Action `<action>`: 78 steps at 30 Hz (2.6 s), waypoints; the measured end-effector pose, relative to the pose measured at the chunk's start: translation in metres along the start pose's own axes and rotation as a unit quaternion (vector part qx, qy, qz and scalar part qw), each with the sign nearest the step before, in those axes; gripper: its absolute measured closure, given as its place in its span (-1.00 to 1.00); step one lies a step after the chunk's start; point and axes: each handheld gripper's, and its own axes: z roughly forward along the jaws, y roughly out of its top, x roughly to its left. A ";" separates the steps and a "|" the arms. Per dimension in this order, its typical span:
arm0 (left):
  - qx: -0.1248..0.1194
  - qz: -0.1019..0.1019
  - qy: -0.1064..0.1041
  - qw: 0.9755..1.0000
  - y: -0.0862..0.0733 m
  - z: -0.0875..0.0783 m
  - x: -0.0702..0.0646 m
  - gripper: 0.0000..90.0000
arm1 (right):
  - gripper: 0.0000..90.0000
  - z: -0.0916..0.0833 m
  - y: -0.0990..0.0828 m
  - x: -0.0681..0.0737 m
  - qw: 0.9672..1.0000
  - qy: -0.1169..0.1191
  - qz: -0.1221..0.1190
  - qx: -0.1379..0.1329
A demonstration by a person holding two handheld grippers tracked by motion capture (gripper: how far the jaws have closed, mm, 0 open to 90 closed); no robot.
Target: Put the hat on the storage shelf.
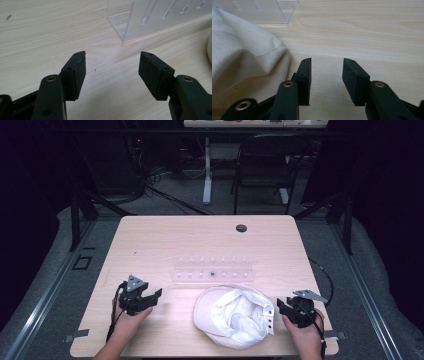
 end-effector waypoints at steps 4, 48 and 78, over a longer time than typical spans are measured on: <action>0.014 0.004 -0.002 1.000 -0.001 0.002 -0.001 -0.12 | 0.38 -0.001 0.002 0.001 1.000 0.011 0.010 0.009; 0.029 0.005 -0.036 0.999 -0.004 0.001 -0.013 -0.11 | 0.34 -0.053 0.044 -0.002 0.968 0.164 0.084 0.169; 0.035 0.011 -0.027 0.999 -0.005 0.002 -0.012 -0.11 | 0.35 -0.021 0.029 0.022 0.935 0.242 0.114 0.234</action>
